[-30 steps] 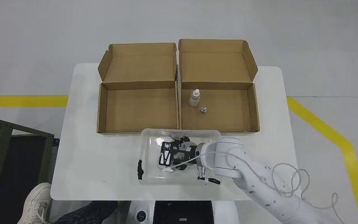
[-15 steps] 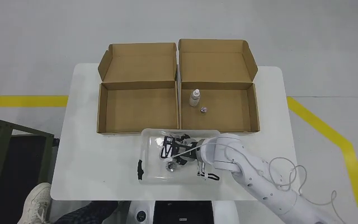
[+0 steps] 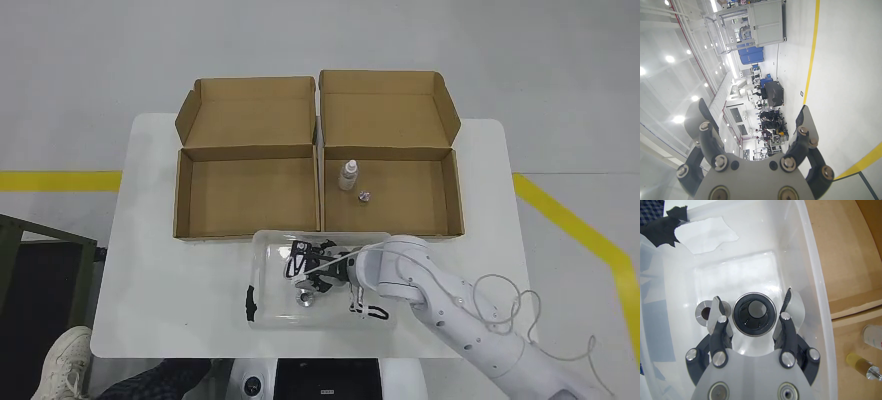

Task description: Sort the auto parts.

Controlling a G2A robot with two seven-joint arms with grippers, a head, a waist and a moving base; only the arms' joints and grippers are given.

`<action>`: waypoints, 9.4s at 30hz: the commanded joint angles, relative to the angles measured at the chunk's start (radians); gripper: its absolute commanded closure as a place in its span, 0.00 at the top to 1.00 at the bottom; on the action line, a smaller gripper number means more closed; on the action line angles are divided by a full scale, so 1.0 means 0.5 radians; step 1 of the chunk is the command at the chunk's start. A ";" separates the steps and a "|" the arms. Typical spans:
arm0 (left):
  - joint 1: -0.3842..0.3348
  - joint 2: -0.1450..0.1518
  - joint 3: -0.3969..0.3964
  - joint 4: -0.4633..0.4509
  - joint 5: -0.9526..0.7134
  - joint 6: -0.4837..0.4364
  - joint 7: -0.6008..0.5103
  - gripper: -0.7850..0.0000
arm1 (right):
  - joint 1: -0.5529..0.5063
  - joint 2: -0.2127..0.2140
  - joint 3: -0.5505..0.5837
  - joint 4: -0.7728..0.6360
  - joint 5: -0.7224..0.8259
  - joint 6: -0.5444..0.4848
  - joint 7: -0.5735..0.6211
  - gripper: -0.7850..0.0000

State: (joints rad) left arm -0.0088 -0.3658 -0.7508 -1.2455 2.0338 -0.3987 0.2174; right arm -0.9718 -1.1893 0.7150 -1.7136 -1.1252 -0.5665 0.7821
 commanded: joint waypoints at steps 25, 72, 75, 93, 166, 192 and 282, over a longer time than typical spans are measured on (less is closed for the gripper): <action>0.000 0.000 0.000 0.000 0.000 0.000 0.000 1.00 | -0.012 -0.003 0.059 -0.013 0.093 -0.104 -0.084 0.00; 0.000 0.000 0.000 0.000 0.000 0.000 0.000 1.00 | -0.284 0.141 0.614 -0.097 0.684 -0.570 -0.719 0.00; 0.000 0.000 0.000 0.000 0.000 0.000 0.000 1.00 | -0.288 0.143 0.631 -0.073 0.730 -0.574 -0.760 0.00; 0.000 0.000 0.000 0.000 0.000 0.000 0.000 1.00 | -0.308 0.141 0.702 0.038 0.924 -0.577 -1.030 0.00; 0.000 0.000 0.000 0.000 0.000 0.000 0.000 1.00 | -0.295 0.135 0.525 -0.527 0.120 -0.505 -0.325 0.38; 0.000 0.000 0.000 0.000 0.000 0.000 0.000 1.00 | -0.301 0.163 0.261 -0.454 -0.054 -0.539 0.031 0.65; 0.000 0.000 0.000 0.000 0.000 0.000 0.000 1.00 | -0.396 0.173 0.708 -0.120 0.691 -0.753 -1.546 0.00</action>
State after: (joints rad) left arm -0.0088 -0.3658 -0.7508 -1.2455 2.0338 -0.3987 0.2174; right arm -1.1670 -1.1027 1.0637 -1.7733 -0.7810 -0.9442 0.0206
